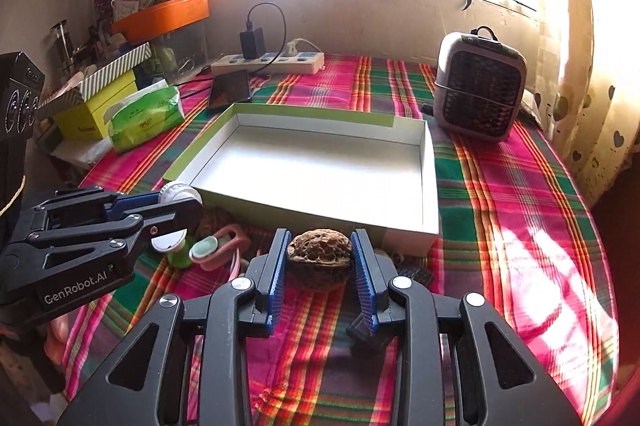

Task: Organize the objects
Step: 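Carry the white roll and walnut with both grippers over the green-rimmed box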

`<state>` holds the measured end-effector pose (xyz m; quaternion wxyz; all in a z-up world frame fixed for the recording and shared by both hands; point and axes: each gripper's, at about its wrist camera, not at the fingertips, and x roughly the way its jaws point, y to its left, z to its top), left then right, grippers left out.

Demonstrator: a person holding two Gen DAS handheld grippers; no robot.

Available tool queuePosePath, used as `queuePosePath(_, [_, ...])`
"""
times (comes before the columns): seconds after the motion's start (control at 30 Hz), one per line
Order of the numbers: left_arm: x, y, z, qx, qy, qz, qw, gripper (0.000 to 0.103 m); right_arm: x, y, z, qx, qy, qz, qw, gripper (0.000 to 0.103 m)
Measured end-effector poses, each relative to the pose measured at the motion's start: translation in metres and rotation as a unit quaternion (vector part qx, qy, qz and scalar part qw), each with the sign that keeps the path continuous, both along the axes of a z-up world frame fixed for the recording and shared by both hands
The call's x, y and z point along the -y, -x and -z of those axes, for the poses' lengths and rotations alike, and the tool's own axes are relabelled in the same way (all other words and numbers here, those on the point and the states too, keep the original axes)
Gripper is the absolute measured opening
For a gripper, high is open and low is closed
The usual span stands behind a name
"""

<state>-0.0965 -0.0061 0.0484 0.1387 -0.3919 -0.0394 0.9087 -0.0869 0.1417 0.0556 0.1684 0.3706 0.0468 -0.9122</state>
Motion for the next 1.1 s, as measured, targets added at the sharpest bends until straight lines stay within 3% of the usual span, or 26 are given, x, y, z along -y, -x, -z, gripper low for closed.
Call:
queuePosePath(0.5, [0.006,0.067,-0.006,0.012,0.008,-0.009,0.9999,0.017,0.001,0.076,-0.001,0.025,-0.02,0.012,0.999,0.033])
queuePosePath(0.77, [0.003,0.101,0.007,0.036,0.026,-0.009,0.999,0.017,0.006,0.113,0.008,0.042,-0.038,0.013,0.998,0.033])
queuePosePath(1.1, [0.003,0.131,0.017,0.054,0.023,-0.013,0.9982,0.017,0.008,0.144,0.025,0.075,-0.043,0.014,0.996,0.033])
